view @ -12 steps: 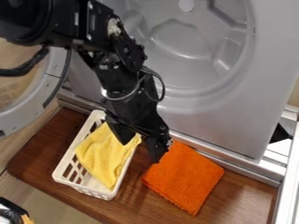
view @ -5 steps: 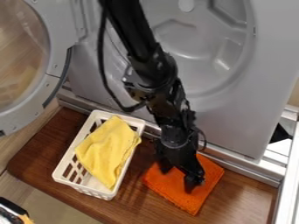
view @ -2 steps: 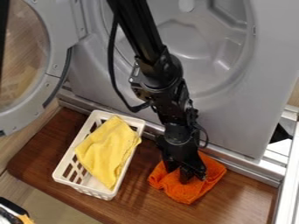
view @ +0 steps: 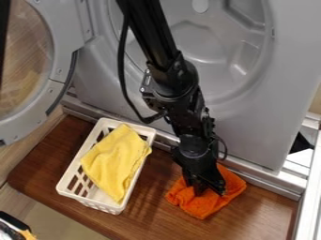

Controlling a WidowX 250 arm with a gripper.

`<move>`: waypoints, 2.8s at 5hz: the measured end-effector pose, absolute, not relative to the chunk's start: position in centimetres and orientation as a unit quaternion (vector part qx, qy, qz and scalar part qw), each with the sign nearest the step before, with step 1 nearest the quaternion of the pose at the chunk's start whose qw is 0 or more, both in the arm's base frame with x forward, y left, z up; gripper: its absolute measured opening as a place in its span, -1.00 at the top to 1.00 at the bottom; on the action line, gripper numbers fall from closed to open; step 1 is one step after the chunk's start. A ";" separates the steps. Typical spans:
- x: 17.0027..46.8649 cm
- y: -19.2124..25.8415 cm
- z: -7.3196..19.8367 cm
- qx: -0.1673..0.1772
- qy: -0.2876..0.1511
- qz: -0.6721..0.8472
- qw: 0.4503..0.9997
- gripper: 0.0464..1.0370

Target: Pick up orange cloth and place it inside basket

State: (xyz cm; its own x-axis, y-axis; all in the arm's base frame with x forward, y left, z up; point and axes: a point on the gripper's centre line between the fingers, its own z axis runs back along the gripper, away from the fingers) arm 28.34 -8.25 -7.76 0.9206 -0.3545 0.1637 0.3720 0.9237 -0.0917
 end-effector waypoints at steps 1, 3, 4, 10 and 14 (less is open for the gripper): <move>27.5 -8.9 -7.0 -0.085 -0.061 -0.203 0.974 0.93; 26.7 -9.4 -1.5 -0.103 -0.111 -0.226 0.962 0.93; 25.8 -8.3 2.0 -0.103 -0.135 -0.221 0.961 0.93; 24.8 5.3 -1.7 -0.043 -0.141 -0.021 0.989 0.93; 23.5 5.3 -2.5 -0.043 -0.108 0.003 0.993 -0.65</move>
State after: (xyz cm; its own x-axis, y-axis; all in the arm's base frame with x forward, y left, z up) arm 23.53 5.34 -2.53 0.9766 0.0147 0.2148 0.0039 0.9963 -0.0857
